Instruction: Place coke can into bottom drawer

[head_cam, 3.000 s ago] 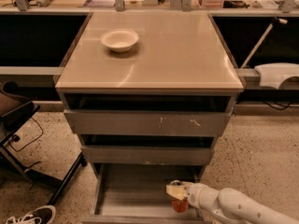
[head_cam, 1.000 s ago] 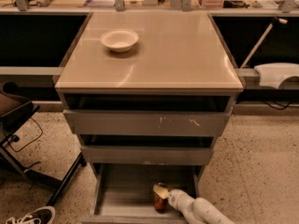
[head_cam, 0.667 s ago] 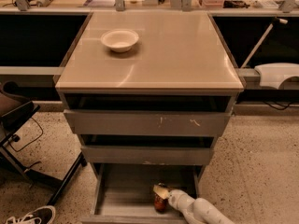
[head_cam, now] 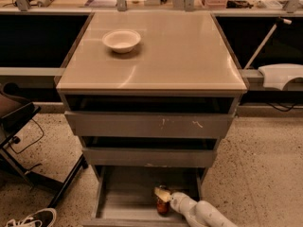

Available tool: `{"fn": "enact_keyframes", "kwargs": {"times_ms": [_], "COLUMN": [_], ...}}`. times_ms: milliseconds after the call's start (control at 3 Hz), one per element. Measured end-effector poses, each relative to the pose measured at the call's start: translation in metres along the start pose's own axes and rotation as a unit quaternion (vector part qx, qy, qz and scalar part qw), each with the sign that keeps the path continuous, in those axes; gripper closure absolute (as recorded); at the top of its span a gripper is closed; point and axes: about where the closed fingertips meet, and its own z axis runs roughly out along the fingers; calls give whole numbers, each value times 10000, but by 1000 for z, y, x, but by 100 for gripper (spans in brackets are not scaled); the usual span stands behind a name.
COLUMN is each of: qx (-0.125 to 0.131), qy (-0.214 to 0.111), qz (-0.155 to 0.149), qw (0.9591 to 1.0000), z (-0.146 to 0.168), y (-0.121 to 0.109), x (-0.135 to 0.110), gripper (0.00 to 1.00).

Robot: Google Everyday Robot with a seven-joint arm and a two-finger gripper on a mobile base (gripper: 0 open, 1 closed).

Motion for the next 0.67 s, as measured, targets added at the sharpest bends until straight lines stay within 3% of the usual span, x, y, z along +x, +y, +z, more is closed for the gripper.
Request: {"fn": "enact_keyframes", "kwargs": {"times_ms": [333, 667], "qx": [0, 0], "qy": [0, 0], "qz": [0, 0], "qw": [10000, 10000], "z": [0, 0], "y": [0, 0], "x": [0, 0], "gripper": [0, 0]}}
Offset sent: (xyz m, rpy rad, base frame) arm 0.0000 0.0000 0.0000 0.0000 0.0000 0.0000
